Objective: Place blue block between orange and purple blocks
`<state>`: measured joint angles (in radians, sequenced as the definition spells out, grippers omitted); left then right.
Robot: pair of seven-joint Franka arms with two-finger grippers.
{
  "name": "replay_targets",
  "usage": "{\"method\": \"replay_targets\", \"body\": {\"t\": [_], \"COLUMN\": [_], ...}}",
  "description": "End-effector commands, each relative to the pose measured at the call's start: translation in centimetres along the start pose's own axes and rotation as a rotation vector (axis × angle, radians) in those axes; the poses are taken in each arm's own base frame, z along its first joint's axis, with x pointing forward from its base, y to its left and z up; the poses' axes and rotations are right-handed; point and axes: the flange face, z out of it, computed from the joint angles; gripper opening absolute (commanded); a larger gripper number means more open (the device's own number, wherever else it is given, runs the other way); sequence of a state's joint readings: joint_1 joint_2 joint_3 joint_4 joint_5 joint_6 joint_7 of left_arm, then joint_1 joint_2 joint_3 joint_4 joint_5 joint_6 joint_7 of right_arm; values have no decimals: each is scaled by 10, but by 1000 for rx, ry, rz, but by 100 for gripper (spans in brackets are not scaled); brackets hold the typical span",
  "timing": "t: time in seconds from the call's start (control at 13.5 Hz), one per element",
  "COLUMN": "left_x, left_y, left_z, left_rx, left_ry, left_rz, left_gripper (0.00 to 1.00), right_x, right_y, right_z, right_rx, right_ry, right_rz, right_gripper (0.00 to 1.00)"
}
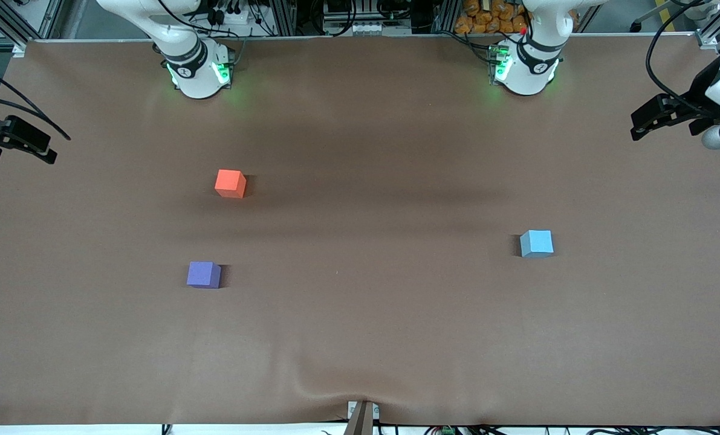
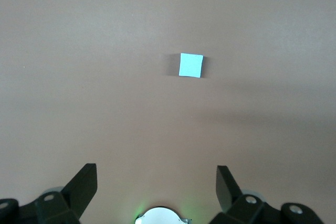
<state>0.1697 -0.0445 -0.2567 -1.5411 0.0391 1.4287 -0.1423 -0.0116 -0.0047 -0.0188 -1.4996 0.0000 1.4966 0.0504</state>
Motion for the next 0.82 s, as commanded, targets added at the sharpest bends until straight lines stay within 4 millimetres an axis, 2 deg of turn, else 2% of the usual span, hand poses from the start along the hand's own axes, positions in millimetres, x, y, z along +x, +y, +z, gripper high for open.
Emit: {"method": "replay_targets", "body": {"t": [0.0,0.3,0.52,0.74], "left_x": [1,17,10,13], "left_y": [-3,-7,4,3], "left_z": [-6,-13,-11,-10], "left_rx": [-40,-44,-44,-49], "left_ry": [-16,7,-27,-19], "left_rz": [-11,-7,-4,-12], "left_gripper": [100,100,100,100], "right_x": [-12,-12,-12,-12], "right_y": [0,-2,-2,-1], "right_z": [-3,-3,-3,-3], "right_rx": [13,13,14,13], "right_ry": [5,7,4,4], "right_rz": [-8,-13,-11,-8], "right_gripper": [100,100,100,100]}}
